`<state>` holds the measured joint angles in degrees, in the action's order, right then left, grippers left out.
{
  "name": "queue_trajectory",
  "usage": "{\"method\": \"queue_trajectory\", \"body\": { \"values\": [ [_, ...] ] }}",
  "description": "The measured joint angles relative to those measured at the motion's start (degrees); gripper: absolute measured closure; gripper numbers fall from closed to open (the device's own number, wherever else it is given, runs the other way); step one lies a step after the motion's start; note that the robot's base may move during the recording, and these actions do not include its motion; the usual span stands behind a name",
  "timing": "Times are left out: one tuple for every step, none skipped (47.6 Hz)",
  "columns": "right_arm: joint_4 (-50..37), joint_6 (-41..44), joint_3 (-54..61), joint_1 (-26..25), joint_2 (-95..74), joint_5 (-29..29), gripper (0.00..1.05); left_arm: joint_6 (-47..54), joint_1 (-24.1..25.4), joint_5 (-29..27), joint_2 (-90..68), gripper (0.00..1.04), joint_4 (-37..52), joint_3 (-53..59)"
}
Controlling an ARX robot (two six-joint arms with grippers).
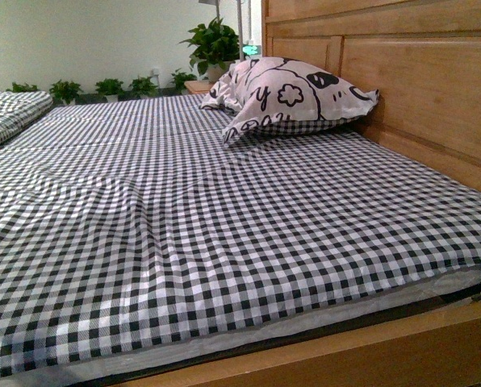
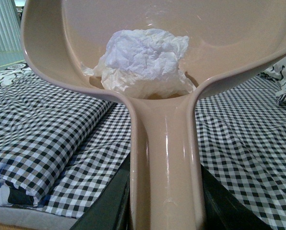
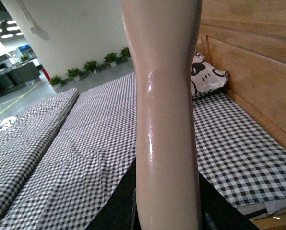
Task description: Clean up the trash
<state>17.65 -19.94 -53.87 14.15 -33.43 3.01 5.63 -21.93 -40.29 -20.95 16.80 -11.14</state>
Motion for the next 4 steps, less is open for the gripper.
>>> {"method": "queue_trajectory", "body": {
  "values": [
    [0.0, 0.0, 0.0, 0.0, 0.0, 0.0, 0.86, 0.0, 0.0, 0.0, 0.0, 0.78, 0.0, 0.0],
    [0.0, 0.0, 0.0, 0.0, 0.0, 0.0, 0.86, 0.0, 0.0, 0.0, 0.0, 0.78, 0.0, 0.0],
    [0.0, 0.0, 0.0, 0.0, 0.0, 0.0, 0.86, 0.0, 0.0, 0.0, 0.0, 0.78, 0.0, 0.0],
    [0.0, 0.0, 0.0, 0.0, 0.0, 0.0, 0.86, 0.0, 0.0, 0.0, 0.0, 0.78, 0.0, 0.0]
  ]
}}
